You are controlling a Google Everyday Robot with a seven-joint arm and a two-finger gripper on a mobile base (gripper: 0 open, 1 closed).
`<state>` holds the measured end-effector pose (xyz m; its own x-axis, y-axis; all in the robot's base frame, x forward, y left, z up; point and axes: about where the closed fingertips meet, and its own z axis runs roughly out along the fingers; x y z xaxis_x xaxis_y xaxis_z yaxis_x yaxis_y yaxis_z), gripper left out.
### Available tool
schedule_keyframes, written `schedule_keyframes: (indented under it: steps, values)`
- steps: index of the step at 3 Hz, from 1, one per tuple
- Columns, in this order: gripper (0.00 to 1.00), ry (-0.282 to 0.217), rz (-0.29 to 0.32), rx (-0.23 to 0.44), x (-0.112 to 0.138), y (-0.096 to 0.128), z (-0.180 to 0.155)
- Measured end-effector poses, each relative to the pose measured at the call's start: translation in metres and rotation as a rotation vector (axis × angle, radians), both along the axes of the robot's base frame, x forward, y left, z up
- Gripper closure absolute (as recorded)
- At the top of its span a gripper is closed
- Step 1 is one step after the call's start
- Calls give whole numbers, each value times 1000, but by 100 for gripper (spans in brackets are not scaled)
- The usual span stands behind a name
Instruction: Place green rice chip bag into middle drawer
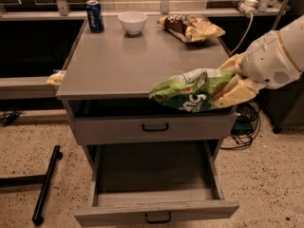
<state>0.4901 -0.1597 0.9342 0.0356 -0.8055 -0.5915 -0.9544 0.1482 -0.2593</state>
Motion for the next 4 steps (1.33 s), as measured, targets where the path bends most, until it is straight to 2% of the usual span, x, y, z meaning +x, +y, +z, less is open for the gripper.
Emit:
schedule_keyframes:
  steps: [1,2,3,4]
  values:
    - [100,3,18,-11,-6,-6,-34]
    - [100,23,36,-45,-25,-21,-98]
    - [100,66,44,-63,-44,-34,-164]
    - [100,109,47,-45,-53,-40,-231]
